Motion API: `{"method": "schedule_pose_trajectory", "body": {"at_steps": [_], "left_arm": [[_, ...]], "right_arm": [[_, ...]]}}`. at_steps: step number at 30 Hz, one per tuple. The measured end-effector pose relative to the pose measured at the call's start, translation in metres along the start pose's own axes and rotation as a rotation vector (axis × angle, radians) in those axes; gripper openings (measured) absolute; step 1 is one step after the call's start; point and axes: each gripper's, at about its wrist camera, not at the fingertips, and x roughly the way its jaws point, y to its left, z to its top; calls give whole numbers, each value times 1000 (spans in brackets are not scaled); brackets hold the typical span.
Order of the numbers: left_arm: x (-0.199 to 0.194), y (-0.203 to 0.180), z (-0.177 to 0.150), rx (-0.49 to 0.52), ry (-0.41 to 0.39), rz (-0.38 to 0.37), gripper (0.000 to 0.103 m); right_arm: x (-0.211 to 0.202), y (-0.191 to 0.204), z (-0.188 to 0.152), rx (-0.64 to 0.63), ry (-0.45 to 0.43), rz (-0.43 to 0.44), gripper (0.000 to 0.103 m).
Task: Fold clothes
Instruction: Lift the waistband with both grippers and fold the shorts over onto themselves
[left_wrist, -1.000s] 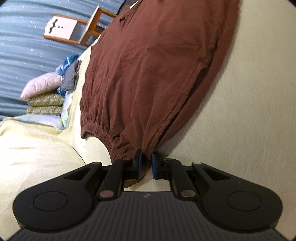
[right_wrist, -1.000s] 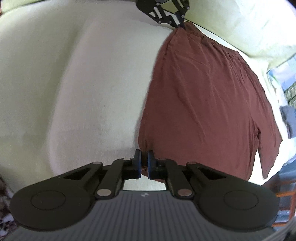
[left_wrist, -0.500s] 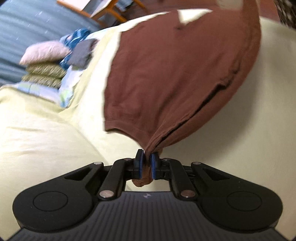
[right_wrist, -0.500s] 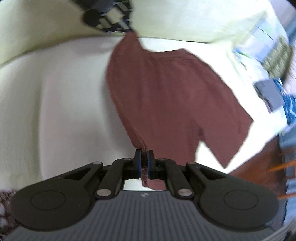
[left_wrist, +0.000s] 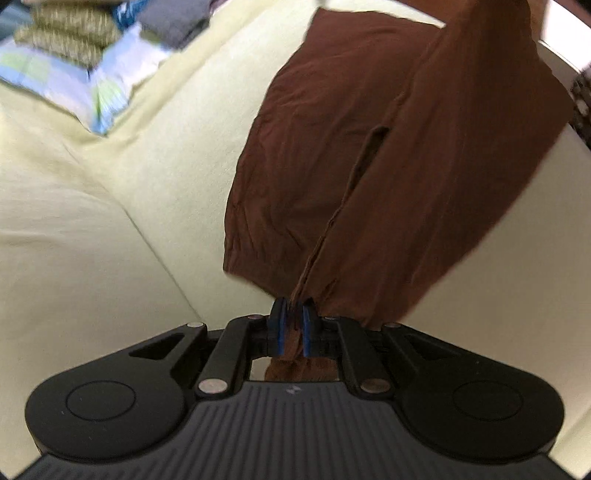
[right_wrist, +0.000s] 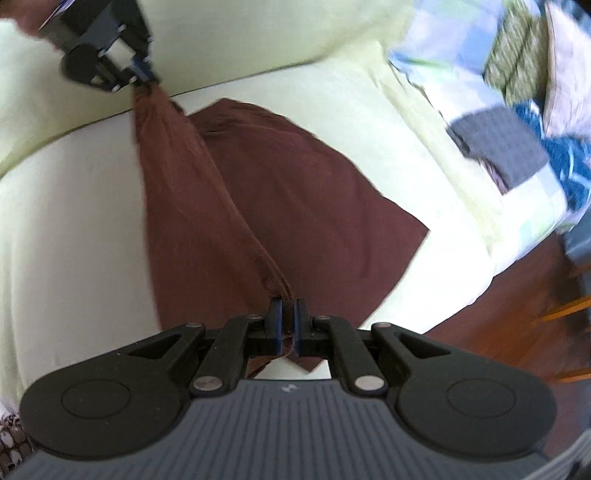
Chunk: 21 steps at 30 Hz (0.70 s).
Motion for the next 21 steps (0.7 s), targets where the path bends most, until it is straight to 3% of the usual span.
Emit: {"method": "schedule_pose_trajectory", "body": {"at_steps": [4,12,15,21], "left_arm": [[31,26,34,4,71,-50,8],[78,67,63,-6,143,-120,8],[91,74,67,-4,156,-140,8],[107,77,60,-44,143,-147,8]], "right_arm": [[32,-53,24,-12,30,41,4],[83,-133,64,106,86,115,4],[103,-152,75,141,93,121,4],[126,-160,81,89,83,94,4]]}}
